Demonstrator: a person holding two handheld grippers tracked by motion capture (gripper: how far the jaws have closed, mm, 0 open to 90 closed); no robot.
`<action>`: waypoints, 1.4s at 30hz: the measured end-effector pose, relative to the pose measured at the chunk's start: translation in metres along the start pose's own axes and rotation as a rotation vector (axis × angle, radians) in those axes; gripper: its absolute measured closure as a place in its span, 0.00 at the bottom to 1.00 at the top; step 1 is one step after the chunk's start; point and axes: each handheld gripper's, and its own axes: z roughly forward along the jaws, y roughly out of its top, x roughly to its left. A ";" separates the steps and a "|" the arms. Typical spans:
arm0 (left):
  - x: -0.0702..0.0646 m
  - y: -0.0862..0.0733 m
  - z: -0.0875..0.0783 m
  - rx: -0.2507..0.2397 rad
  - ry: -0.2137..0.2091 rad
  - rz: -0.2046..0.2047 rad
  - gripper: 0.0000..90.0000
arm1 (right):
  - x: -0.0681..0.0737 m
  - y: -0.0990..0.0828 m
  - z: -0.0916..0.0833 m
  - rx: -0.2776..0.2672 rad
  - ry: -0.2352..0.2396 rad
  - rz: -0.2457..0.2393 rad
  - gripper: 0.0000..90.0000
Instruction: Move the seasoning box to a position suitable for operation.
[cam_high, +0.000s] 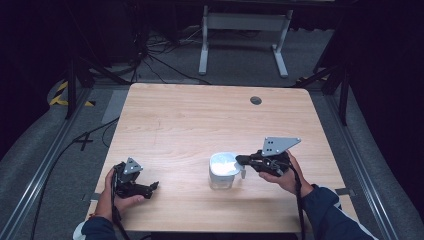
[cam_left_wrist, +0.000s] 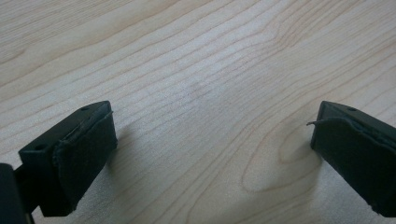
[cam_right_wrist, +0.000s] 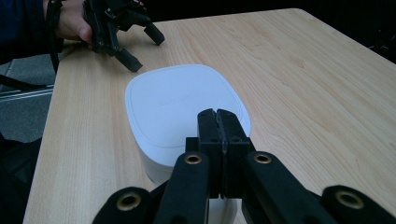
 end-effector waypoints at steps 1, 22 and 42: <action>-0.001 0.001 -0.001 0.008 0.003 -0.002 0.01 | 0.000 0.000 0.000 -0.002 0.001 -0.002 1.00; -0.069 0.065 -0.015 -0.181 -0.108 0.177 0.79 | 0.000 -0.004 -0.003 -0.007 -0.011 -0.009 1.00; -0.118 0.117 -0.005 -0.251 -0.201 0.303 0.98 | 0.000 -0.008 -0.005 0.000 -0.013 -0.010 1.00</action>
